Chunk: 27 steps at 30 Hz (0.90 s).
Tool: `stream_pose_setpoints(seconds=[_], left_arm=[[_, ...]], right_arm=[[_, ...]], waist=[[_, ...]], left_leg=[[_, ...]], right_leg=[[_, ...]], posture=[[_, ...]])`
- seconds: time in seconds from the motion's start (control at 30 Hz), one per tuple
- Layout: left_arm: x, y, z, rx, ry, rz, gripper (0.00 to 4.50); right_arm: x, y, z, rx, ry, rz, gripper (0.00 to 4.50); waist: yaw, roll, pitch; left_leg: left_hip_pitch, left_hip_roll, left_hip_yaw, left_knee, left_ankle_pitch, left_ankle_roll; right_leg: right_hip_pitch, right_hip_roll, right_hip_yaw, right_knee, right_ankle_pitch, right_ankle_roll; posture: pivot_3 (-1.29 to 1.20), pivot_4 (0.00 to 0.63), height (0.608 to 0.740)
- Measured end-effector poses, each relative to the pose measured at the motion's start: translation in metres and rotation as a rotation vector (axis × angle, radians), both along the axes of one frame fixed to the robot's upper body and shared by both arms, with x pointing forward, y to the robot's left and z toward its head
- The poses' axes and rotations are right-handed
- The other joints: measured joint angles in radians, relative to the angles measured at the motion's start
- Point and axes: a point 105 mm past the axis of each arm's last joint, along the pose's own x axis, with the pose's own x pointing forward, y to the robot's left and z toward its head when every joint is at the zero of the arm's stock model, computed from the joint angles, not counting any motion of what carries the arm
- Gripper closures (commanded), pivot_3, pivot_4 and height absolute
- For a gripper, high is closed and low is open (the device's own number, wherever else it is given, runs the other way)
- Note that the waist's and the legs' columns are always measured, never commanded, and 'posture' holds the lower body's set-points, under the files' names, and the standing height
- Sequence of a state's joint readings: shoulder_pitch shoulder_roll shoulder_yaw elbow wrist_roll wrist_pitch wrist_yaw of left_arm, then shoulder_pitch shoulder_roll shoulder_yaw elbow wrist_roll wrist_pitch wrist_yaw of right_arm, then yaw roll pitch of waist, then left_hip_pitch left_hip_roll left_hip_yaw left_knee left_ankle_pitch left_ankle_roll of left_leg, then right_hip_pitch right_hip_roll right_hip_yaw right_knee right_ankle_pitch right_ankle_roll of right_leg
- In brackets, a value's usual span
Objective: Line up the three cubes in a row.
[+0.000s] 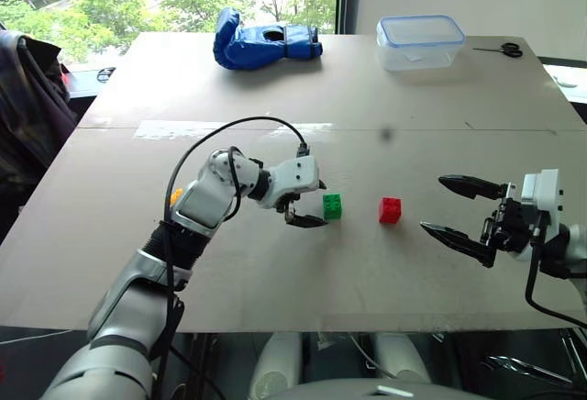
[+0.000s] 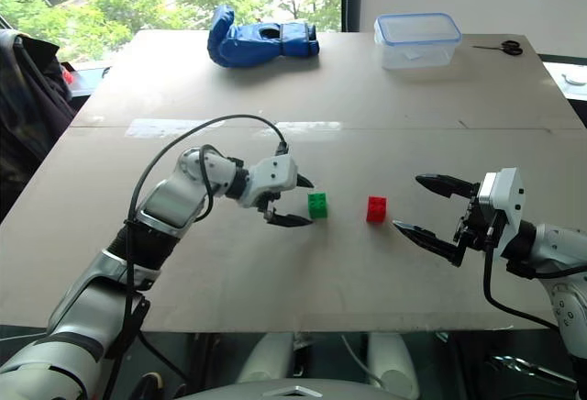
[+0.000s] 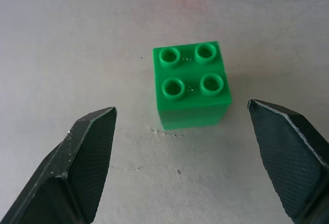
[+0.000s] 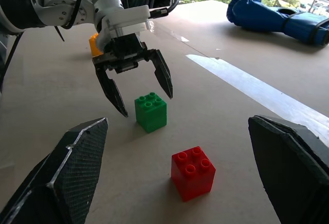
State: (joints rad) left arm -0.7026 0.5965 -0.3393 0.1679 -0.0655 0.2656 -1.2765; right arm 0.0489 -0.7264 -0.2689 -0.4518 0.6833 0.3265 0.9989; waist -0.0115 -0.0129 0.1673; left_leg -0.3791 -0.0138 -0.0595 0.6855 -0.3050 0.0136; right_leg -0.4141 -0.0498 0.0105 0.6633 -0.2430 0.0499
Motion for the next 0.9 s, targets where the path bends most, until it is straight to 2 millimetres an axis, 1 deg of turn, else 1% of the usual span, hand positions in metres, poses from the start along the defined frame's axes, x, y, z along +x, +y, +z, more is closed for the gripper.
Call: stream_pose_setpoints(seconds=[0.07, 0.1, 0.13, 0.2, 0.23, 0.27, 0.3, 0.37, 0.4, 0.47, 0.5, 0.53, 0.67, 0.77, 0.8, 0.87, 0.9], left_arm=[[-0.001, 0.003, 0.017, -0.092, -0.009, 0.008, 0.28], [-0.003, 0.005, 0.027, -0.140, -0.006, 0.008, 0.28], [-0.010, 0.011, 0.038, -0.193, 0.017, 0.007, 0.28], [-0.020, 0.029, 0.056, -0.247, 0.048, 0.029, 0.28], [-0.023, 0.043, 0.066, -0.273, 0.056, 0.062, 0.28], [-0.022, 0.057, 0.076, -0.298, 0.041, 0.110, 0.28], [-0.021, 0.061, 0.079, -0.306, 0.031, 0.133, 0.28], [-0.010, 0.086, 0.086, -0.359, -0.032, 0.304, 0.28], [-0.004, 0.106, 0.087, -0.412, -0.071, 0.445, 0.28], [-0.002, 0.121, 0.086, -0.463, -0.097, 0.548, 0.28], [-0.007, 0.134, 0.081, -0.541, -0.131, 0.642, 0.28], [-0.010, 0.137, 0.077, -0.564, -0.131, 0.670, 0.28], [-0.033, 0.161, 0.039, -0.592, -0.133, 0.872, 0.28], [-0.059, 0.195, 0.036, -0.627, -0.257, 1.126, 0.28], [-0.069, 0.200, 0.035, -0.634, -0.290, 1.188, 0.28], [-0.076, 0.200, 0.032, -0.635, -0.302, 1.225, 0.28], [-0.084, 0.197, 0.027, -0.630, -0.301, 1.254, 0.28]], right_arm=[[0.000, 0.001, 0.000, 0.001, 0.000, 0.003, 0.00], [0.000, 0.002, 0.000, 0.002, 0.002, 0.009, 0.00], [0.000, 0.005, 0.001, 0.004, 0.001, 0.021, 0.00], [0.001, 0.007, 0.003, 0.008, -0.002, 0.030, 0.00], [0.001, 0.008, 0.004, 0.010, -0.006, 0.036, 0.00], [0.002, 0.009, 0.006, 0.015, -0.007, 0.042, 0.00], [0.002, 0.010, 0.006, 0.018, -0.009, 0.047, 0.00], [0.004, 0.019, 0.013, 0.039, -0.031, 0.087, 0.00], [0.005, 0.023, 0.017, 0.062, -0.042, 0.107, 0.00], [0.006, 0.025, 0.018, 0.069, -0.039, 0.117, 0.00], [0.008, 0.031, 0.022, 0.091, -0.047, 0.141, 0.00], [0.008, 0.032, 0.023, 0.101, -0.048, 0.148, 0.00], [0.013, 0.040, 0.023, 0.117, -0.037, 0.189, 0.00], [0.015, 0.043, 0.021, 0.118, -0.022, 0.223, 0.00], [0.015, 0.043, 0.020, 0.117, -0.014, 0.230, 0.00], [0.016, 0.044, 0.017, 0.116, -0.004, 0.241, 0.00], [0.017, 0.045, 0.017, 0.119, 0.001, 0.250, 0.00]], waist=[[-0.003, 0.000, 0.000], [-0.004, 0.000, 0.000], [-0.009, 0.000, 0.000], [-0.014, 0.000, 0.000], [-0.016, 0.001, 0.000], [-0.014, 0.001, 0.000], [-0.012, 0.001, 0.000], [-0.006, 0.001, 0.000], [-0.006, 0.001, 0.000], [-0.003, 0.001, 0.000], [-0.005, 0.001, 0.000], [-0.004, 0.001, 0.000], [0.000, 0.000, 0.001], [0.007, -0.001, 0.000], [0.011, -0.001, 0.000], [0.019, -0.001, 0.000], [0.021, -0.001, 0.000]], left_leg=[[0.000, 0.001, 0.000, 0.000, 0.000, 0.000], [0.000, 0.001, 0.000, 0.000, 0.000, 0.000], [0.000, 0.002, 0.000, 0.000, 0.000, 0.000], [0.000, 0.003, 0.000, -0.001, 0.000, 0.000], [0.001, 0.004, 0.000, -0.001, 0.000, 0.000], [0.001, 0.004, -0.001, -0.001, 0.000, 0.000], [0.001, 0.004, -0.001, 0.000, 0.000, 0.000], [0.001, 0.004, 0.000, 0.000, 0.000, 0.000], [0.002, 0.004, 0.000, 0.000, 0.000, 0.000], [0.001, 0.004, -0.001, 0.000, 0.000, 0.000], [0.001, 0.004, 0.000, 0.000, 0.001, -0.002], [0.001, 0.004, 0.000, 0.000, 0.002, -0.004], [-0.001, 0.003, -0.003, -0.001, 0.002, -0.005], [-0.001, 0.003, -0.004, -0.001, 0.002, -0.005], [0.000, 0.003, -0.003, -0.001, 0.002, -0.004], [0.000, 0.002, -0.003, -0.001, 0.000, -0.001], [0.000, 0.001, -0.003, -0.001, 0.000, -0.001]], right_leg=[[0.000, 0.000, 0.000, 0.000, 0.000, 0.000], [0.000, 0.000, 0.000, 0.000, 0.000, 0.000], [0.000, 0.000, 0.001, 0.000, 0.000, 0.000], [0.000, 0.000, 0.001, 0.000, 0.000, 0.000], [0.000, 0.000, 0.000, 0.000, 0.000, 0.000], [0.000, 0.000, 0.000, 0.000, 0.000, 0.000], [0.000, 0.000, 0.000, 0.000, 0.000, 0.000], [0.001, 0.000, 0.000, 0.000, 0.000, 0.000], [0.001, 0.000, 0.001, 0.000, 0.000, 0.000], [0.001, 0.000, 0.000, 0.000, 0.000, 0.000], [0.000, -0.001, 0.001, -0.001, 0.000, 0.000], [0.000, -0.002, 0.001, -0.001, 0.000, 0.000], [-0.001, -0.005, 0.003, -0.002, 0.000, 0.000], [0.000, -0.009, 0.002, -0.002, 0.000, 0.000], [0.000, -0.009, 0.002, -0.002, 0.000, 0.000], [0.001, -0.010, 0.002, -0.002, 0.000, 0.000], [0.001, -0.010, 0.002, -0.001, 0.000, 0.000]], posture=[[0.00, 0.150, 0.740], [0.00, 0.150, 0.740], [0.00, 0.150, 0.740], [0.00, 0.150, 0.740], [0.00, 0.150, 0.740], [0.00, 0.150, 0.740], [0.00, 0.150, 0.740], [0.00, 0.150, 0.740], [0.00, 0.150, 0.740], [0.00, 0.150, 0.740], [0.00, 0.150, 0.740], [0.00, 0.150, 0.740], [0.00, 0.150, 0.740], [0.00, 0.150, 0.740], [0.00, 0.150, 0.740], [0.00, 0.150, 0.740], [0.00, 0.150, 0.740]])
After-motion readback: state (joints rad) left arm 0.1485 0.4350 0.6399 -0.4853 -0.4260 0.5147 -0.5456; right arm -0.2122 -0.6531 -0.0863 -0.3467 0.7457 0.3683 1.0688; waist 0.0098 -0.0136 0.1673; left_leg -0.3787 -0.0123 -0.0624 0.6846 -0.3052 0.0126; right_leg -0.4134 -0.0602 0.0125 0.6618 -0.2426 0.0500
